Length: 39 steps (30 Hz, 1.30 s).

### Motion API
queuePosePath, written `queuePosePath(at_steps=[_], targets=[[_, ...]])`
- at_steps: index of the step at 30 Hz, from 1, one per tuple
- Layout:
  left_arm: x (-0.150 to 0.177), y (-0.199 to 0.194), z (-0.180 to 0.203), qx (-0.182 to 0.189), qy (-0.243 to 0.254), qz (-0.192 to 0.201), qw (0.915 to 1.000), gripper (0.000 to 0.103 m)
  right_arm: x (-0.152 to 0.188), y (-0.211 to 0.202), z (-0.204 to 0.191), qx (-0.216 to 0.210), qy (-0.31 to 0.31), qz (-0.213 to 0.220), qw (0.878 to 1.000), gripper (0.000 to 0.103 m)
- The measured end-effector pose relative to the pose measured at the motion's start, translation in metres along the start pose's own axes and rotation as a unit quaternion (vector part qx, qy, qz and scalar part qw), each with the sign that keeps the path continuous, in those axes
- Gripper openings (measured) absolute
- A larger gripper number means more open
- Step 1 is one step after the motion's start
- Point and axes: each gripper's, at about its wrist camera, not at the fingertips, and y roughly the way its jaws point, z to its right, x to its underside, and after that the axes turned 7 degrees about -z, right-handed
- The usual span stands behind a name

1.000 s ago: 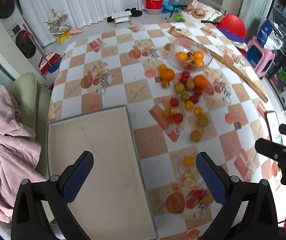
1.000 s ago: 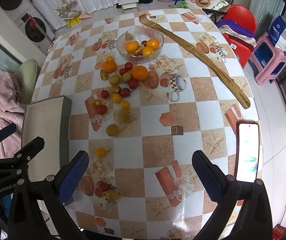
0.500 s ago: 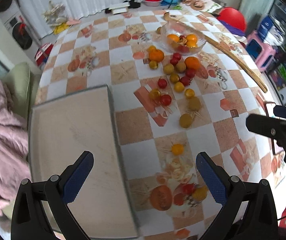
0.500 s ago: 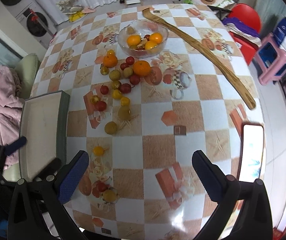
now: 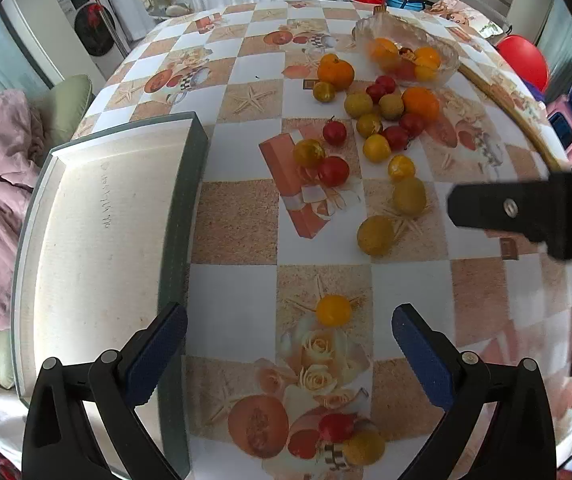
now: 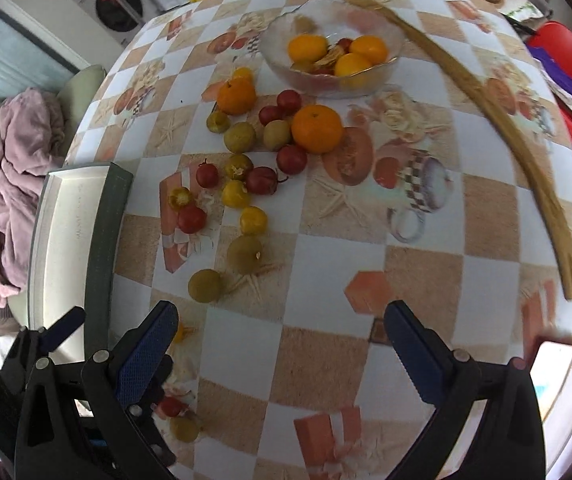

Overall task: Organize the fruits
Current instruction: 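Grasp a yellow-green plum with the right tool while the left grasps a yellow cherry tomato, then carry both held fruits over the white tray with both tools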

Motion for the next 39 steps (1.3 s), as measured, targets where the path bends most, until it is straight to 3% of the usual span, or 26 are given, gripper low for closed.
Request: queuePosePath(at_steps=[10,14,17,19,22,24,31,34,39], targets=[[0.000,0.019,0.010,-0.008,0.006,0.022,0.9997,0.103,-0.017,0.027,-0.005,-0.006,-0.009,0.002,1.000,0.101],[0.000,0.026,0.013,-0.010,0.015,0.025,0.9995,0.103,-0.021,0.034,-0.005,-0.012,-0.005,-0.006,1.000,0.083],[0.000,0.030,0.014,-0.011,0.019,0.021,0.9996,0.092,-0.023,0.038,-0.010,-0.005,-0.012,-0.007,1.000,0.078],[-0.001,0.029,0.012,-0.006,0.011,0.023,0.9997,0.092,-0.024,0.040,-0.017,-0.002,-0.024,-0.009,1.000,0.074],[-0.002,0.028,0.011,0.006,0.009,0.025,0.9996,0.079,-0.025,0.043,-0.026,0.003,-0.041,-0.012,0.999,0.054],[-0.003,0.027,0.012,0.018,0.010,0.022,0.9996,0.067,-0.025,0.044,-0.029,0.011,-0.051,-0.016,0.999,0.029],[-0.007,0.025,0.005,0.050,-0.004,0.014,0.9986,0.025,-0.019,0.036,-0.012,-0.031,-0.034,-0.009,0.999,0.028],[-0.011,0.025,-0.009,0.083,-0.033,0.002,0.9959,0.023,-0.011,0.030,-0.007,-0.033,-0.037,-0.004,0.999,0.028],[-0.010,0.018,-0.018,0.094,-0.050,0.000,0.9943,0.023,0.003,0.021,0.002,-0.044,-0.032,-0.003,0.999,0.028]])
